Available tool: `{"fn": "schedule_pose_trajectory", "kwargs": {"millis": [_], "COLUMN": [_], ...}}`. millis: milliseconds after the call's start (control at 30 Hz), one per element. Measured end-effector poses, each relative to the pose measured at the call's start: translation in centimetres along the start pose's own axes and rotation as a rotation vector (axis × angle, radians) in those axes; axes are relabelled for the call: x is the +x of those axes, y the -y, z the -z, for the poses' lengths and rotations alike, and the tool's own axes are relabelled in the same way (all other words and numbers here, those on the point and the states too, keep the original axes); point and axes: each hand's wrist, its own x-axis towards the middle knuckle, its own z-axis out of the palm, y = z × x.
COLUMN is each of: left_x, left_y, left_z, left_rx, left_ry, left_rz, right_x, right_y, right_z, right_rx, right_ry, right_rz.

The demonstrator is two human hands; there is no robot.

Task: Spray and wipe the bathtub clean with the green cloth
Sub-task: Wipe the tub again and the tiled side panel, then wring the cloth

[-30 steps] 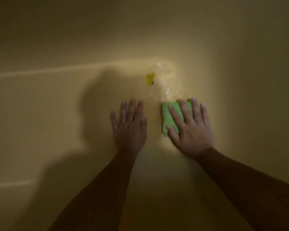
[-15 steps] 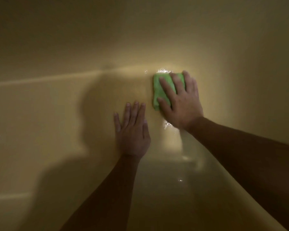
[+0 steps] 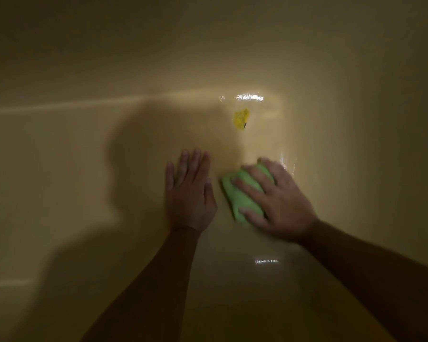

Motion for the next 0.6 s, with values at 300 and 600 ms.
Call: {"fn": "schedule_pose_trajectory", "kwargs": {"millis": [300,600], "left_x": [0.2,-1.5], "left_y": [0.6,-0.4], "left_z": [-0.1,0.5], "left_rx": [0.034,0.099], "left_ry": [-0.006,0.087], "left_rz": [-0.036,0.007], "right_x": [10.9,-7.3], "right_y": [-3.2,6.3], "right_z": [2.2,-1.0], "right_rx": [-0.018,0.066], "right_ry": [-0.22,0.076], "right_rz": [-0.278,-0.162]}}
